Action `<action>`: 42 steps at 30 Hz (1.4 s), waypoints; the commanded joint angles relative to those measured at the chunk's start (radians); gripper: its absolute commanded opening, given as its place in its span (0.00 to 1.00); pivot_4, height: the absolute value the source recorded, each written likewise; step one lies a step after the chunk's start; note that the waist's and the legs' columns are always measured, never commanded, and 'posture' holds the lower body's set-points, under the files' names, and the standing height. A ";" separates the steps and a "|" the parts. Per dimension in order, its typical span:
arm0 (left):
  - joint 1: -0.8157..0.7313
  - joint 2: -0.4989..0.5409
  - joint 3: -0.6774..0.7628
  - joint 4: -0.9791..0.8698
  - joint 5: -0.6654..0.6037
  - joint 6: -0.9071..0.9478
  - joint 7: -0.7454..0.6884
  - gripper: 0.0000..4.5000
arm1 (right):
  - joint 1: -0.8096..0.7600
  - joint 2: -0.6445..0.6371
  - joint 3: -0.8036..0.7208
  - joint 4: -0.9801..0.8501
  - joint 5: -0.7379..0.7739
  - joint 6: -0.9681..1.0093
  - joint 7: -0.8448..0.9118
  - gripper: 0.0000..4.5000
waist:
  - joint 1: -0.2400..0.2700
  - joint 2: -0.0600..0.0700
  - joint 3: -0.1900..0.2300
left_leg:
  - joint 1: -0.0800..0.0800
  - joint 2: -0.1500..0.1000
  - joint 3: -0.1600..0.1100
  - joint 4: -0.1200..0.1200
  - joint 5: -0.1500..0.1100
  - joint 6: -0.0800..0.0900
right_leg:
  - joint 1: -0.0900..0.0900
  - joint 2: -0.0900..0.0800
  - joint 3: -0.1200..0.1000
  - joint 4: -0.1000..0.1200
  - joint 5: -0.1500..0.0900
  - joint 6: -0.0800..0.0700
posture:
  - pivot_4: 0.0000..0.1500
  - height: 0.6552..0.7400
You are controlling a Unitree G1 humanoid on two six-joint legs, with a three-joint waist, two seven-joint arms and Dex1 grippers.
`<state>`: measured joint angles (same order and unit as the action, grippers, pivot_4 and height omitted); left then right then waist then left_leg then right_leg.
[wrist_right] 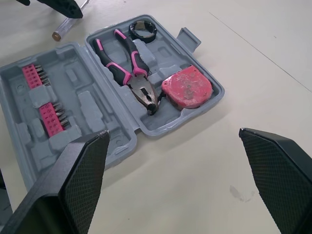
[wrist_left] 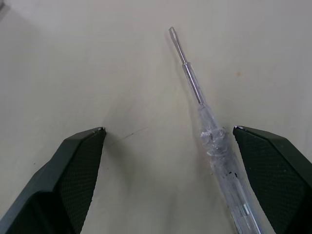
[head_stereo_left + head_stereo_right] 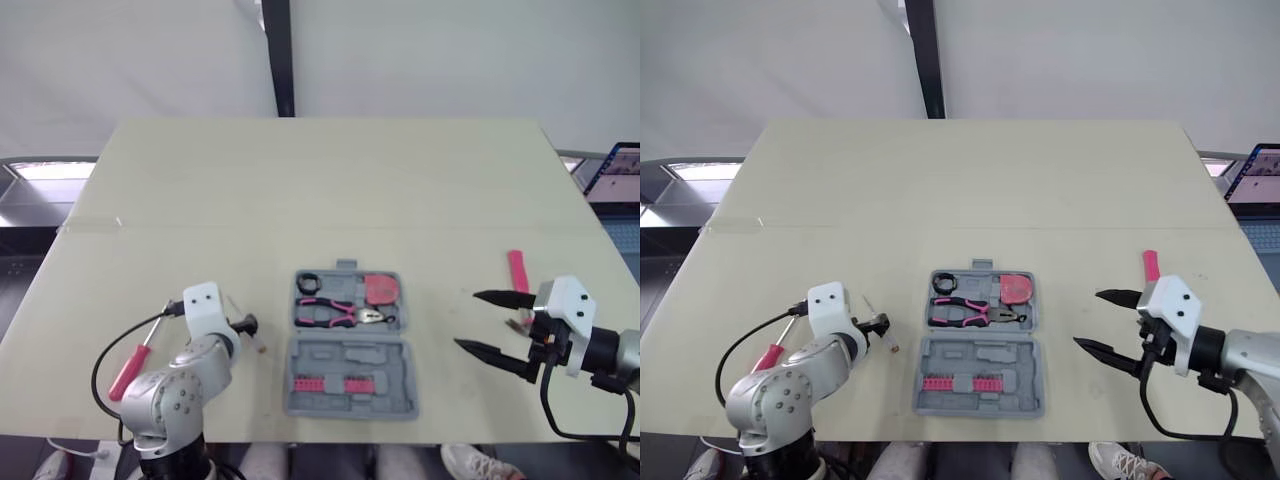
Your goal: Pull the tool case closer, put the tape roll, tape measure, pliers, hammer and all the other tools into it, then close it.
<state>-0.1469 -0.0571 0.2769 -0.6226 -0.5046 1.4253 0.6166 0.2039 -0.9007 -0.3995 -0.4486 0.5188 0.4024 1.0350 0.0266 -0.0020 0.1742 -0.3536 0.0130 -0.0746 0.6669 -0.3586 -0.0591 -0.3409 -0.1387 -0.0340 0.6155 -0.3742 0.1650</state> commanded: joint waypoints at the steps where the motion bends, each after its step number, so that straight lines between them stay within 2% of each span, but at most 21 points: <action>1: -0.024 -0.140 0.014 0.005 0.018 -0.024 -0.024 1.00 | 0.000 -0.002 -0.031 -0.031 0.011 -0.004 -0.007 1.00 | 0.000 0.000 0.000 | 0.000 0.000 0.000 0.000 0.000 0.000 | 0.000 0.000 0.000 -0.003 0.000 0.000 | 1.00 1.00; 13: -0.025 -0.178 -0.056 0.076 0.036 -0.067 -0.044 1.00 | -0.007 -0.009 -0.024 -0.028 0.009 -0.004 -0.007 1.00 | 0.004 0.003 -0.002 | 0.001 0.000 0.000 0.000 0.000 0.000 | 0.001 0.000 0.000 -0.003 0.000 0.000 | 1.00 1.00; 22: -0.006 -0.156 -0.130 0.066 0.056 -0.029 -0.077 1.00 | -0.030 -0.011 -0.004 -0.011 0.005 -0.004 -0.002 1.00 | 0.018 0.003 -0.002 | 0.000 -0.001 0.000 0.000 0.000 0.000 | 0.001 -0.001 0.000 -0.004 0.001 0.001 | 1.00 1.00; 25: 0.001 -0.159 -0.137 0.064 0.067 -0.015 -0.082 0.81 | -0.040 -0.012 0.003 -0.006 0.003 -0.003 0.000 1.00 | 0.024 0.003 -0.002 | 0.000 -0.001 0.000 0.000 0.000 0.000 | 0.001 -0.001 0.000 -0.005 0.001 0.001 | 1.00 1.00; 27: 0.000 -0.161 -0.135 0.063 0.077 -0.007 -0.083 0.61 | -0.042 -0.012 0.005 -0.003 0.001 -0.005 0.003 1.00 | 0.026 0.003 -0.002 | 0.000 -0.001 0.000 0.000 0.000 0.000 | 0.001 -0.001 0.000 -0.005 0.001 0.001 | 1.00 1.00; 31: -0.001 -0.162 -0.131 0.069 0.084 -0.004 -0.094 0.13 | -0.045 -0.008 0.012 -0.004 -0.002 -0.006 0.002 1.00 | 0.027 0.003 -0.002 | 0.000 -0.002 0.000 0.000 0.000 0.000 | 0.001 -0.001 0.000 -0.005 0.001 0.001 | 1.00 1.00; 32: -0.002 -0.161 -0.129 0.070 0.086 -0.002 -0.096 0.03 | -0.047 -0.008 0.014 -0.004 -0.002 -0.006 0.001 1.00 | 0.026 0.003 -0.002 | 0.000 -0.001 0.000 0.000 0.000 0.000 | 0.001 -0.001 0.000 -0.005 0.001 0.001 | 1.00 1.00; 33: -0.003 -0.161 -0.127 0.071 0.089 -0.001 -0.099 0.00 | -0.049 -0.007 0.016 -0.003 -0.002 -0.007 -0.001 1.00 | 0.026 0.003 -0.002 | 0.000 -0.001 0.000 0.000 0.000 0.000 | 0.001 -0.001 0.000 -0.005 0.001 0.001 | 1.00 1.00; 37: -0.010 -0.152 -0.117 0.073 0.101 -0.006 -0.101 0.00 | -0.054 -0.004 0.022 0.000 -0.004 -0.011 -0.005 1.00 | 0.026 0.003 -0.002 | 0.000 -0.001 0.000 0.000 0.000 0.000 | 0.001 -0.001 0.000 -0.005 0.001 0.001 | 1.00 1.00; 40: -0.025 -0.102 -0.113 0.063 0.113 -0.032 -0.119 0.00 | -0.055 0.001 0.024 -0.001 -0.004 -0.012 -0.009 1.00 | 0.026 0.003 -0.002 | 0.000 -0.001 0.000 0.000 0.000 0.000 | 0.001 -0.001 0.000 -0.005 0.001 0.001 | 1.00 1.00; 42: -0.039 0.000 -0.118 0.030 0.115 -0.037 -0.171 0.00 | -0.050 0.008 0.021 -0.004 -0.002 -0.015 -0.013 1.00 | 0.026 0.003 -0.002 | 0.000 -0.001 0.000 0.000 0.000 0.000 | 0.001 -0.001 0.000 -0.005 0.001 0.001 | 1.00 1.00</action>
<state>-0.1655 -0.0485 0.1742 -0.5759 -0.3904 1.3908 0.4901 0.1538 -0.8988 -0.3640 -0.4389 0.5113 0.3987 1.0279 0.0530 0.0007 0.1726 -0.3534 0.0116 -0.0743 0.6668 -0.3586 -0.0591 -0.3402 -0.1399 -0.0341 0.6105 -0.3736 0.1662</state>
